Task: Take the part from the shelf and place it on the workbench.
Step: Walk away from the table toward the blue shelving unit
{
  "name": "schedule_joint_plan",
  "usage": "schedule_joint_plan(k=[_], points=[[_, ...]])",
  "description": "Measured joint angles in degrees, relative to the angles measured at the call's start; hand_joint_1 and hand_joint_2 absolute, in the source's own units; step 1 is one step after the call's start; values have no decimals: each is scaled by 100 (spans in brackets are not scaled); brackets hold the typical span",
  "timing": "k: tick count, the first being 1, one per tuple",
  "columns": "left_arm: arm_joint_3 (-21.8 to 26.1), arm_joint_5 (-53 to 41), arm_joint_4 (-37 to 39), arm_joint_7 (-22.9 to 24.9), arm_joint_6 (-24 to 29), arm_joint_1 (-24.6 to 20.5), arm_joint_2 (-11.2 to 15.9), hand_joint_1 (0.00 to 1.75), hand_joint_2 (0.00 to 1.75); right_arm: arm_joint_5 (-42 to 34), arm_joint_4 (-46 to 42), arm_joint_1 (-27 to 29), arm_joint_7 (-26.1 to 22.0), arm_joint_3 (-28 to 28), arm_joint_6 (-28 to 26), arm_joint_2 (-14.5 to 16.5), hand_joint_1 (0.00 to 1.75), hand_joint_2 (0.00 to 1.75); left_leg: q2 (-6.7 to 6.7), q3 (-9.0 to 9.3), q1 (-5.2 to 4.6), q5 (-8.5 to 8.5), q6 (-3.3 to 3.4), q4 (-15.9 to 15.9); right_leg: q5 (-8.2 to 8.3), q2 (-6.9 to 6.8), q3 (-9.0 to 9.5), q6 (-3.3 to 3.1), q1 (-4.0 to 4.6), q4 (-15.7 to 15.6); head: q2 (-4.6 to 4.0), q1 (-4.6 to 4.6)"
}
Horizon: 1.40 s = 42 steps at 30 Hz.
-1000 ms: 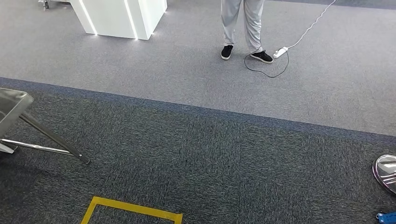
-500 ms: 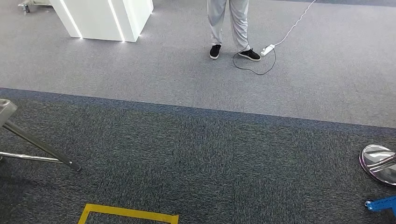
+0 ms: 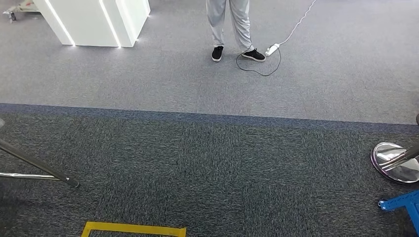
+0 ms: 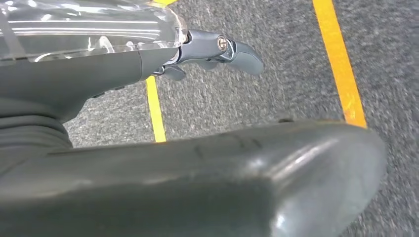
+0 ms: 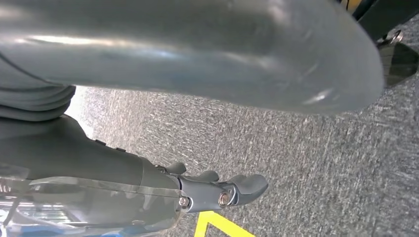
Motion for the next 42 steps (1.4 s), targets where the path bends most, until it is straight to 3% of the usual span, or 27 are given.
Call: schedule_joint_plan(k=[2, 5, 6, 7, 8, 11, 13, 15, 17, 18, 20, 21, 22, 23, 24, 26, 28, 32, 34, 36, 37, 38, 39, 42], points=[[-10, -21, 0, 24, 0, -18, 0, 0, 0, -15, 0, 3, 9, -17, -8, 8, 0, 0, -41, -74, 24, -144, -60, 187, 22, 22, 4, -72, -5, -25, 0, 0], [-42, -54, 0, 77, 0, -24, 0, 0, 0, -47, 0, 3, 29, -60, -33, 14, 0, 0, -129, -523, 46, -680, -112, 1204, 34, 63, -4, -137, 8, -32, 1, 0], [-53, -59, 0, 89, 1, -22, 0, 0, 0, -51, 0, 4, 35, -70, -38, 14, 0, 0, -138, -671, 49, -788, -116, 1525, 34, 87, -6, -143, 19, -29, 1, 0], [-62, -54, 0, 96, 2, -20, 0, 0, 0, -50, 0, 5, 39, -75, -38, 14, 0, 0, -142, -737, 49, -786, -111, 1667, 33, 115, -5, -146, 28, -25, 1, 0], [-69, -42, 0, 96, 7, -17, 0, 0, 0, -44, 0, 6, 41, -79, -37, 15, 0, 0, -146, -703, 49, -674, -97, 1587, 32, 146, 1, -147, 36, -21, 1, 0], [-74, 15, 0, 60, 36, -6, 2, 0, 0, 0, 0, 5, 33, -79, -22, 32, 0, 0, -242, -199, 35, -113, -12, 465, 27, 237, 15, -131, 47, -8, 0, 0], [-73, 47, 0, 37, 50, 5, 4, 0, 0, 31, 0, 8, 21, -79, -4, 40, 0, 0, -313, -37, 9, -12, 34, 63, 34, 277, -9, -81, 46, -3, 0, 0], [-73, 78, -1, 31, 53, 14, 3, 0, 0, 52, 0, 18, 14, -79, 13, 40, 0, 0, -306, -27, -3, 2, 79, 14, 50, 302, -20, -6, 42, -18, 1, 0], [-72, 108, -2, 30, 52, 20, -3, 0, 0, 76, 0, 25, 11, -79, 22, 36, 0, 0, -264, 2, 18, 60, 152, -67, -44, 264, -65, 48, 43, 88, 1, 1], [-71, 118, -2, 29, 52, 23, -5, 0, 0, 88, 0, 22, 11, -79, 29, 34, 0, 0, -237, 13, 32, 88, 185, -105, -184, 227, -161, 67, 45, 299, 0, 2], [-67, 134, -2, 28, 52, 38, -4, 0, 0, 106, 0, 19, 11, -78, 46, 32, 0, 0, -179, 4, 23, 104, 216, -119, -563, 162, -501, 90, 24, 1019, 1, 2], [-65, 140, -2, 28, 52, 46, -2, 0, 0, 109, 0, 20, 11, -77, 53, 32, 0, 0, -153, -2, 16, 103, 219, -117, -695, 150, -674, 106, 11, 1377, 1, 1], [-63, 141, -2, 26, 51, 51, -1, 0, 0, 110, 0, 24, 13, -77, 55, 32, 0, 0, -130, -5, 11, 100, 219, -112, -726, 142, -771, 121, -2, 1578, 1, 1], [-63, 136, -2, 22, 49, 53, -2, 0, 0, 109, 0, 30, 14, -77, 56, 32, 0, 0, -114, -5, 11, 96, 215, -106, -642, 130, -759, 134, -12, 1555, 1, 1], [-63, 128, -2, 19, 44, 54, -3, 0, 0, 105, 0, 35, 17, -77, 55, 31, 0, 0, -100, 0, 15, 89, 204, -97, -463, 109, -628, 142, -20, 1294, 1, 1], [-64, 113, -3, 14, 35, 53, -5, 0, 0, 99, 0, 36, 21, -77, 54, 30, 0, 0, -75, 6, 8, 59, 159, -57, -101, 16, -217, 132, -21, 476, 1, 1], [-64, 108, -4, 14, 29, 50, -4, 0, 0, 98, 0, 27, 22, -77, 54, 30, 0, 0, -48, 2, -15, 27, 97, -19, 24, -24, -10, 79, -6, 31, 1, 1], [-63, 115, -4, 22, 26, 41, -2, 0, 0, 111, 0, 32, 25, -77, 63, 33, 0, 0, -49, -26, 3, -66, -29, 88, 48, 42, -12, -63, 1, -25, 0, 0], [-62, 129, -4, 23, 26, 47, -2, 0, 0, 123, 0, 28, 34, -77, 75, 36, 0, 0, -115, -242, 28, -377, -78, 584, 72, 59, -14, -120, -8, -43, 1, 0], [-61, 145, -4, 19, 26, 61, -2, 0, 0, 134, 0, 28, 45, -77, 90, 36, 0, 0, -143, -594, 40, -739, -105, 1361, 76, 90, -29, -145, 8, -37, 1, 0], [-60, 151, -4, 16, 26, 70, -2, 0, 0, 137, 0, 30, 46, -77, 98, 35, 0, 0, -144, -713, 43, -808, -110, 1622, 77, 113, -32, -149, 16, -33, 1, 0], [-57, 156, -4, 13, 26, 80, -2, 0, 0, 137, 0, 32, 48, -77, 105, 35, 0, 0, -146, -729, 44, -756, -106, 1660, 76, 141, -30, -150, 21, -28, 1, 0], [-55, 159, -4, 10, 27, 87, -2, 0, 0, 137, 0, 32, 48, -77, 110, 35, 0, 0, -152, -633, 44, -599, -92, 1461, 76, 171, -24, -149, 24, -24, 1, 0], [-44, 167, -3, 1, 31, 94, 3, 0, 0, 138, 0, 28, 48, -77, 120, 43, 0, 0, -264, -91, 29, -88, -13, 300, 76, 257, -18, -117, 37, -9, 1, 0]])
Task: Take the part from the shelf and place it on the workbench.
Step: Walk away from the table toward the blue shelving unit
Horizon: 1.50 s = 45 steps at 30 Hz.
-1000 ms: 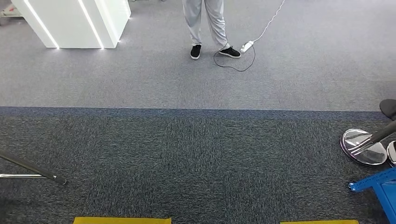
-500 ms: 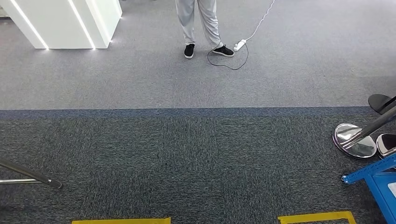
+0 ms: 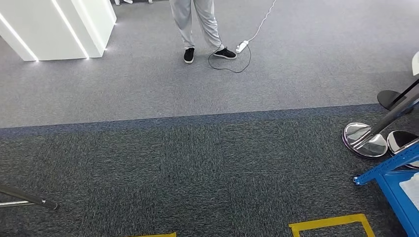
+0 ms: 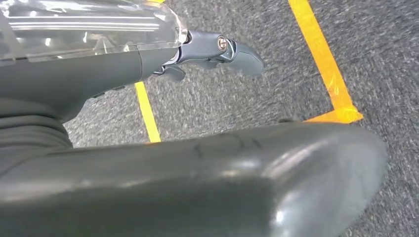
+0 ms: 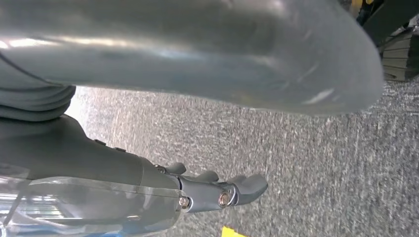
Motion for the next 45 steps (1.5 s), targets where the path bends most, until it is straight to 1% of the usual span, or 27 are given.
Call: schedule_joint_plan(k=[1, 4, 6, 7, 9, 10, 11, 12, 14, 15, 17, 19, 21, 22, 25, 26, 27, 28, 30, 32, 35, 37, 40, 41, 42, 43, 45], points=[[3, 3, 0, -2, 2, 0, 2, 0, 0, 1, 0, 0, 0, 0, 2, 3, 0, 0, -33, 87, -11, 52, 22, -208, 3, 18, -8, 27, 2, 4, -1, 0], [10, 11, -1, -3, 4, -1, 1, 0, 0, 13, 0, 15, -3, 0, 6, 2, 0, 0, -14, 111, -25, 87, 96, -317, 12, 39, -20, 131, -11, 2, 0, 0], [18, 19, -1, -3, 5, 0, -4, 0, 0, 32, 0, 18, -17, 0, 14, -5, 0, 0, 35, 129, -1, 143, 176, -381, -141, -17, -102, 180, -13, 190, 0, 1], [24, 28, 0, -3, 6, 4, -5, 0, 0, 45, 0, 16, -27, 0, 22, -9, 0, 0, 67, 131, 8, 163, 205, -403, -312, -58, -220, 194, -17, 452, -1, 1], [39, 51, 1, -3, 11, 19, -2, 0, 0, 74, 0, 13, -39, 1, 43, -11, 0, 0, 118, 105, -8, 168, 228, -402, -703, -105, -572, 221, -34, 1199, -1, 1], [46, 61, 1, -3, 15, 27, -1, 0, 0, 87, 0, 15, -43, 1, 51, -12, 0, 0, 144, 95, -15, 167, 230, -398, -804, -113, -706, 236, -43, 1498, -1, 1], [52, 67, 1, -3, 18, 31, -1, 0, 0, 96, 0, 20, -44, 2, 60, -14, 0, 0, 165, 90, -17, 166, 229, -393, -796, -122, -752, 249, -50, 1614, -1, 1], [55, 70, 0, -3, 21, 33, -2, 0, 0, 102, 0, 25, -44, 2, 66, -20, 0, 0, 183, 90, -15, 162, 222, -387, -674, -135, -678, 258, -56, 1488, -1, 1], [59, 75, -1, -4, 23, 33, -4, 0, 0, 108, 0, 29, -44, 2, 77, -34, 0, 0, 214, 99, -10, 140, 189, -361, -299, -208, -293, 264, -69, 754, 0, 2], [61, 79, -1, -5, 24, 32, -4, 0, 0, 112, 0, 24, -43, 3, 82, -40, 0, 0, 227, 95, -21, 120, 158, -329, -172, -256, -114, 248, -61, 392, 0, 1], [62, 86, 0, -10, 26, 31, -3, 0, 0, 124, 0, 15, -42, 4, 96, -44, 0, 0, 256, 83, -46, 93, 95, -288, -108, -302, 33, 187, -40, 57, -1, 1], [63, 89, -1, -15, 26, 28, -3, 0, 0, 139, 0, 15, -38, 4, 105, -44, 0, 0, 287, 84, -48, 85, 36, -284, -104, -262, 22, 110, -23, 39, -1, 0], [63, 88, -1, -15, 27, 27, -3, 0, 0, 159, 0, 12, -32, 6, 110, -45, 0, 0, 250, 30, -26, -31, -30, -141, -84, -234, 26, 41, -29, 15, 0, -1], [63, 87, -1, -14, 28, 28, -3, 0, 0, 170, 0, 8, -30, 8, 112, -46, 0, 0, 210, -65, -14, -173, -58, 80, -73, -222, 29, 10, -37, 4, -1, -1], [63, 89, -1, -10, 29, 43, -3, 0, 0, 193, 0, 5, -21, 12, 126, -52, 0, 0, 127, -569, 11, -686, -108, 1190, -68, -169, 20, -38, -22, 9, 0, 0], [63, 90, -1, -12, 30, 48, -3, 0, 0, 196, 0, 6, -15, 13, 133, -54, 0, 0, 123, -670, 13, -720, -110, 1400, -69, -141, 20, -42, -15, 12, 1, 0], [63, 89, -1, -15, 31, 51, -3, 0, 0, 196, 0, 6, -10, 13, 138, -55, 0, 0, 120, -672, 13, -643, -102, 1393, -69, -110, 25, -42, -10, 15, 1, 0], [63, 86, -1, -19, 32, 50, -3, 0, 0, 192, 0, 4, -3, 13, 142, -55, 0, 0, 113, -564, 12, -464, -83, 1152, -69, -76, 35, -41, -6, 16, 0, 0], [63, 74, -1, -29, 33, 45, 4, 0, 0, 179, 0, -2, 6, 13, 144, -50, 0, 0, 27, -181, 4, -66, -21, 319, -71, -13, 48, -29, 3, 18, -1, 0], [63, 59, -1, -36, 29, 34, 16, 0, 0, 167, 0, -4, 13, 11, 143, -44, 0, 0, -64, 49, -19, 93, 28, -210, -66, 34, 31, 18, 2, 22, -1, -1], [63, 44, -2, -36, 19, 19, 19, 0, 0, 153, 0, 4, 23, 11, 142, -43, 0, 0, -46, 71, -33, 124, 96, -313, -48, 61, 11, 125, -20, 13, 0, 0], [63, 44, -3, -28, 15, 10, 12, 0, 0, 144, 0, 4, 27, 11, 141, -48, 0, 0, 6, 96, -6, 181, 170, -396, -181, -14, -64, 182, -16, 183, 1, 0], [63, 45, -3, -6, 13, 12, 11, 0, 0, 138, 0, -6, 49, 11, 148, -51, 0, 0, 98, 92, -10, 202, 219, -430, -700, -110, -529, 234, -35, 1151, 1, 0], [63, 45, -3, 3, 13, 14, 13, 0, 0, 134, 0, -7, 68, 11, 153, -51, 0, 0, 126, 88, -15, 201, 221, -428, -791, -115, -671, 251, -47, 1446, 0, 0], [62, 45, -3, 9, 11, 14, 13, 0, 0, 130, 0, -4, 87, 11, 156, -51, 0, 0, 150, 88, -15, 199, 219, -426, -768, -122, -719, 267, -57, 1550, 0, 0], [62, 40, -4, 13, 9, 13, 9, 0, 0, 123, 0, -1, 106, 11, 159, -54, 0, 0, 168, 91, -13, 195, 213, -421, -641, -136, -653, 278, -66, 1426, 0, 0], [61, 22, -5, 14, 2, 11, 0, 0, 0, 109, 0, 1, 132, 11, 158, -60, 0, 0, 201, 99, -6, 174, 181, -391, -272, -206, -267, 282, -83, 664, -1, 0]])
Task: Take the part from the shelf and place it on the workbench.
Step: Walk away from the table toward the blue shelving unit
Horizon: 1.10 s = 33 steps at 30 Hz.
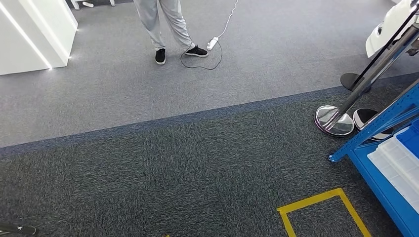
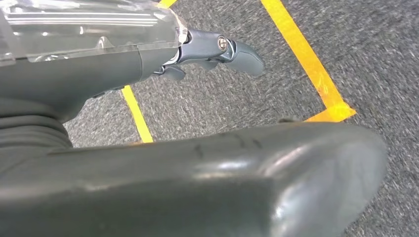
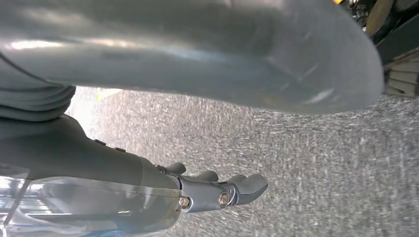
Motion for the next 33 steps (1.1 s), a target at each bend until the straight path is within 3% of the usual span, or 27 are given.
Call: schedule_joint_plan(k=[2, 5, 7, 8, 11, 12, 13, 14, 16, 18, 21, 23, 26, 27, 28, 29, 31, 33], points=[[-2, -20, -1, 0, -9, -6, -4, 0, 0, -17, 0, -7, 16, 0, -1, -3, 0, 0, 25, -6, -16, -33, -63, 49, 186, -53, 276, -47, 16, -572, -1, 0], [-9, -48, -1, 7, -25, -23, -3, 0, 0, -30, 0, -8, 22, -3, -2, -2, 0, 0, 48, -9, -27, -45, -162, 63, 204, -18, 293, -162, 48, -654, 1, 0], [-13, -62, -1, 18, -31, -37, -3, 0, 0, -32, 0, -6, 23, -6, -5, 1, 0, 0, 18, -51, -7, -143, -229, 182, 229, 4, 294, -233, 34, -683, 1, 0], [-14, -65, -1, 25, -32, -40, -3, 0, 0, -33, 0, -8, 23, -7, -10, 2, 0, 0, -12, -139, 2, -283, -257, 392, 242, 12, 297, -266, 24, -697, 1, 0], [-16, -66, -1, 45, -32, -37, -4, 0, 0, -33, 0, -8, 23, -8, -23, 2, 0, 0, -74, -641, 22, -833, -303, 1524, 252, 55, 282, -312, 37, -695, 1, 0], [-17, -66, -1, 51, -32, -35, -4, 0, 0, -33, 0, -7, 23, -9, -24, 2, 0, 0, -78, -749, 24, -884, -305, 1756, 253, 79, 281, -315, 46, -693, 2, 0], [-17, -66, -1, 59, -32, -34, -4, 0, 0, -33, 0, -7, 25, -10, -25, 2, 0, 0, -81, -750, 24, -813, -295, 1759, 253, 107, 286, -315, 53, -691, 2, 0], [-17, -66, -1, 67, -32, -35, -4, 0, 0, -33, 0, -9, 28, -10, -25, 2, 0, 0, -90, -634, 23, -635, -273, 1512, 253, 140, 295, -315, 58, -690, 2, 0], [-17, -67, -1, 82, -32, -40, 0, 0, 0, -33, 0, -15, 39, -11, -24, 8, 0, 0, -182, -240, 8, -230, -197, 670, 251, 201, 309, -304, 71, -684, 2, 0], [-19, -72, -1, 89, -32, -45, 4, 0, 0, -33, 0, -19, 56, -11, -24, 17, 0, 0, -271, -15, -15, -73, -144, 145, 257, 248, 293, -259, 73, -676, 2, 0], [-21, -79, -1, 97, -32, -53, 0, 0, 0, -33, 0, -9, 70, -13, -28, 19, 0, 0, -252, 15, -22, -48, -83, 34, 269, 282, 273, -146, 53, -682, 1, 0], [-24, -81, -2, 99, -32, -61, -9, 0, 0, -33, 0, -6, 73, -15, -33, 14, 0, 0, -202, 42, 5, 9, -21, -48, 129, 209, 193, -92, 59, -506, 0, 0], [-29, -81, -3, 103, -33, -56, -10, 0, 0, -33, 0, -14, 70, -15, -35, 11, 0, 0, -107, 32, -7, 27, 23, -71, -395, 102, -280, -54, 41, 477, 0, 0], [-31, -81, -3, 104, -38, -53, -9, 0, 0, -33, 0, -14, 68, -15, -35, 11, 0, 0, -77, 25, -13, 23, 27, -62, -473, 94, -407, -42, 34, 747, 1, 0], [-34, -81, -3, 105, -44, -54, -9, 0, 0, -33, 0, -10, 67, -15, -37, 10, 0, 0, -53, 22, -15, 15, 27, -51, -434, 85, -432, -32, 29, 812, 1, 0], [-40, -83, -3, 105, -54, -56, -11, 0, 0, -33, 0, -6, 65, -15, -41, 9, 0, 0, -34, 22, -12, 7, 20, -38, -295, 71, -348, -25, 26, 657, 1, 0], [-54, -92, -3, 107, -74, -61, -16, 0, 0, -33, 0, -8, 64, -16, -56, 5, 0, 0, 0, 29, -12, -22, -15, -2, 52, -7, 33, -39, 25, -76, 1, 0], [-71, -114, -3, 121, -84, -71, -16, 0, 0, -33, 0, -19, 64, -19, -70, 3, 0, 0, 30, 26, -33, -56, -72, 41, 207, -60, 280, -100, 43, -588, 1, 0]])
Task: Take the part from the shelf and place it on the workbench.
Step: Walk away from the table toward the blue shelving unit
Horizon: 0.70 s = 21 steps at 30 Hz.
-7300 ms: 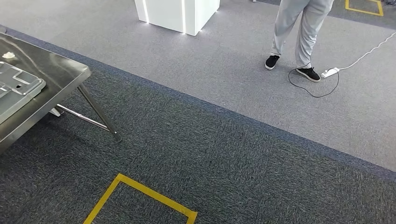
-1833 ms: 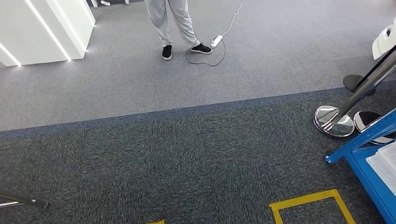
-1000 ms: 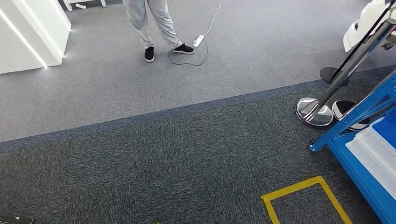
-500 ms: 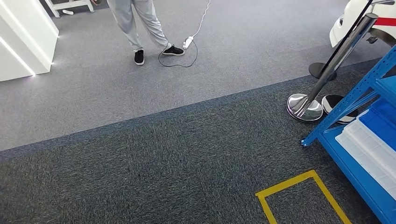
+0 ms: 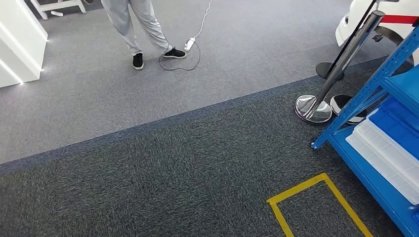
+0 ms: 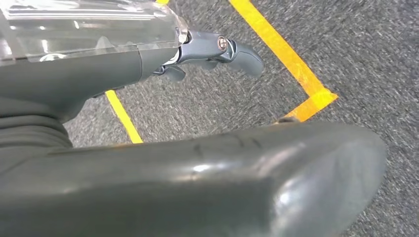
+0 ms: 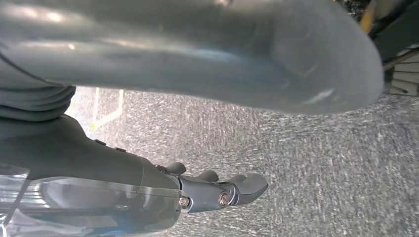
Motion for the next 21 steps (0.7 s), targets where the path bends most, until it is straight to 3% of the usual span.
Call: schedule_joint_plan(k=[3, 5, 8, 9, 10, 11, 13, 15, 19, 21], points=[[-45, -59, 0, 11, -5, -10, 8, 0, 0, 1, 0, -2, 1, -6, -20, 3, 0, 0, 29, -5, -10, -25, -86, 22, 14, 43, 15, -100, 15, -79, 1, 0], [-79, -95, 0, -4, 3, -8, 17, 0, 0, 13, 0, -1, 11, -8, -38, 11, 0, 0, -21, -82, 10, -176, -151, 221, 34, 67, 20, -163, 0, -103, 1, 0], [-104, -97, 0, 19, 42, 7, 45, 0, 0, 45, 0, -5, 42, -8, -83, 17, 0, 0, -101, -543, 47, -717, -220, 1257, 43, 99, 12, -215, 1, -105, 0, 0], [-107, -89, 0, 45, 56, 15, 56, 0, 0, 63, 0, -4, 50, -8, -95, 18, 0, 0, -107, -692, 53, -817, -230, 1574, 43, 121, 9, -219, 6, -101, -1, 0], [-108, -74, 0, 69, 70, 25, 68, 0, 0, 90, 0, -4, 58, -8, -102, 20, 0, 0, -108, -763, 55, -809, -232, 1714, 42, 149, 9, -220, 9, -96, -1, 0], [-108, -54, 0, 84, 85, 32, 80, 0, 0, 120, 0, -7, 63, -8, -105, 26, 0, 0, -111, -722, 56, -685, -224, 1611, 41, 180, 13, -219, 10, -92, 0, 0], [-107, -11, 1, 81, 117, 40, 106, 0, 0, 191, 0, -14, 69, -8, -103, 50, 0, 0, -162, -385, 55, -262, -181, 852, 36, 241, 28, -210, 8, -87, 0, 0], [-106, 32, 2, 50, 148, 41, 118, 0, 0, 251, 0, -22, 74, -5, -93, 79, 0, 0, -248, -99, 39, -29, -134, 194, 34, 290, 20, -169, 17, -75, -1, 0], [-104, 79, 2, -26, 201, 43, 104, 0, 0, 325, 0, -20, 121, 3, -75, 109, 0, 0, -246, -40, 27, 24, -25, 7, 30, 320, -11, -26, 10, -66, 1, 0], [-103, 88, 2, -47, 213, 43, 88, 0, 0, 345, 0, -22, 143, 6, -73, 115, 0, 0, -195, -31, 52, 74, 52, -54, -190, 247, -152, 16, 14, 245, 1, 0]])
